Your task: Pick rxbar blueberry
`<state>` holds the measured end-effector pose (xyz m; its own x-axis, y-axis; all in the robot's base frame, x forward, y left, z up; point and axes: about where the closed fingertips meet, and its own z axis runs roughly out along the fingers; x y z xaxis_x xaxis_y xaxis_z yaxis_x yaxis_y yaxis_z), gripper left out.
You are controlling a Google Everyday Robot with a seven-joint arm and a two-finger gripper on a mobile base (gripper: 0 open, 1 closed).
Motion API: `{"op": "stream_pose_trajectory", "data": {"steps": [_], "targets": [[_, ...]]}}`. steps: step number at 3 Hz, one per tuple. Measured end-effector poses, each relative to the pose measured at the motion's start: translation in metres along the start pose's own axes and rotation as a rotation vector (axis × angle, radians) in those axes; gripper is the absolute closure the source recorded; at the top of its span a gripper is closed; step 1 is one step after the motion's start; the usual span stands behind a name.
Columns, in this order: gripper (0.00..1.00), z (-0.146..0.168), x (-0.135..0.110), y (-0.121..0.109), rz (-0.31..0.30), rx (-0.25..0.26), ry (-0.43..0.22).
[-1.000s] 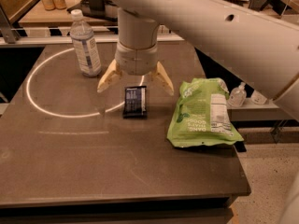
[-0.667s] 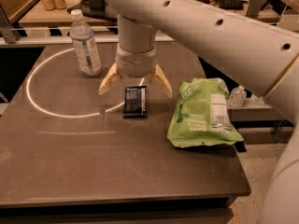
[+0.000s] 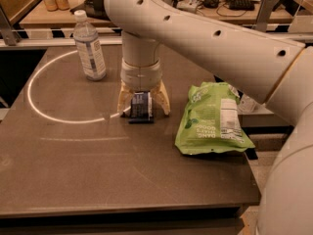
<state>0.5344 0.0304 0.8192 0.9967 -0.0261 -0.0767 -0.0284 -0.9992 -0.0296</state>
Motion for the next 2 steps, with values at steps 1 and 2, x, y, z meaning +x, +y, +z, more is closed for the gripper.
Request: {"op": "stream_pose_trajectory", "data": {"steps": [1, 2], "targets": [[0.72, -0.0082, -0.0006, -0.0002, 0.000, 0.000, 0.000], [0.95, -0.0126, -0.0009, -0.0005, 0.000, 0.000, 0.000]]}}
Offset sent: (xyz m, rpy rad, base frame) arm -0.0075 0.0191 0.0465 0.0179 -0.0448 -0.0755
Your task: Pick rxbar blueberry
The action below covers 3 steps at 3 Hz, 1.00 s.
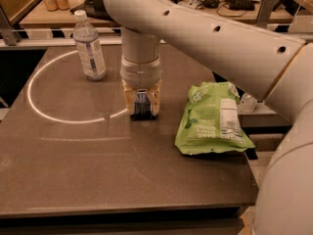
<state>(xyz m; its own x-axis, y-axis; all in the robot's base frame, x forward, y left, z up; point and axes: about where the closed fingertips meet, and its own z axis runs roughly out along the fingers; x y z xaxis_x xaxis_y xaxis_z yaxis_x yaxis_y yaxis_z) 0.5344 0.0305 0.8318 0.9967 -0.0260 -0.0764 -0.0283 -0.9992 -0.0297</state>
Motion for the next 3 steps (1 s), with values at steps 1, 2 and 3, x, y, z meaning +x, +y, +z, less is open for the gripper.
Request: {"op": "stream_pose_trajectory", "data": {"steps": [1, 2, 3], "targets": [[1.00, -0.046, -0.013, -0.025, 0.029, 0.101, 0.075], [1.00, -0.104, -0.028, -0.041, 0.059, 0.218, 0.131], [1.00, -0.141, -0.029, -0.043, 0.135, 0.295, 0.150]]}}
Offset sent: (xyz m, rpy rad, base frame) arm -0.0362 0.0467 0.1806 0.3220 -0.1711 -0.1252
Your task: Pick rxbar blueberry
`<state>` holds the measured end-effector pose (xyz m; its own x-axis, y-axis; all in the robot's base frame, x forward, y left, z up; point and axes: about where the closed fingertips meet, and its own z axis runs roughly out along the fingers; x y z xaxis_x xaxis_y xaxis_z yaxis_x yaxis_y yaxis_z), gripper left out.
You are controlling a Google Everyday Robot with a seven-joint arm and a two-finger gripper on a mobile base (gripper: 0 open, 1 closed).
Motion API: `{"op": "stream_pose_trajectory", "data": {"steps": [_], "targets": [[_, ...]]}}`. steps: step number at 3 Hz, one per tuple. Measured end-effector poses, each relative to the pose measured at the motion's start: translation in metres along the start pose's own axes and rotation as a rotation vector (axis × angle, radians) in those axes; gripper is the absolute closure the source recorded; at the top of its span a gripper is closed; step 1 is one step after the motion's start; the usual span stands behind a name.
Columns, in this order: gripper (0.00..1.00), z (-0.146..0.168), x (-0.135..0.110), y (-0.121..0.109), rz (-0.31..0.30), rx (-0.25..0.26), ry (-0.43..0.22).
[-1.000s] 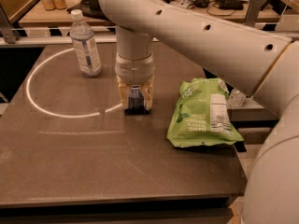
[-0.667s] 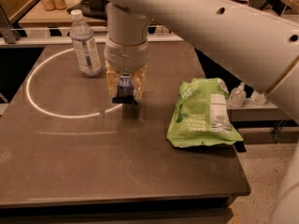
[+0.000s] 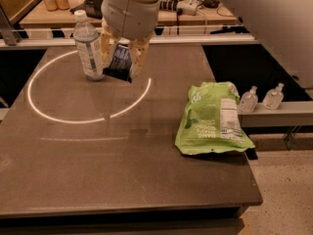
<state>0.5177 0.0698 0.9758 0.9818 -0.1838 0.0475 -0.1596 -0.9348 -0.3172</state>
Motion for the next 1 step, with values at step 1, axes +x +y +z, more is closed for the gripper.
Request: {"op": "stream_pose_trajectory", "data": {"steps": [1], "targets": [[1.00, -0.0018, 0.0026, -0.0056, 0.004, 0.020, 0.013]]}}
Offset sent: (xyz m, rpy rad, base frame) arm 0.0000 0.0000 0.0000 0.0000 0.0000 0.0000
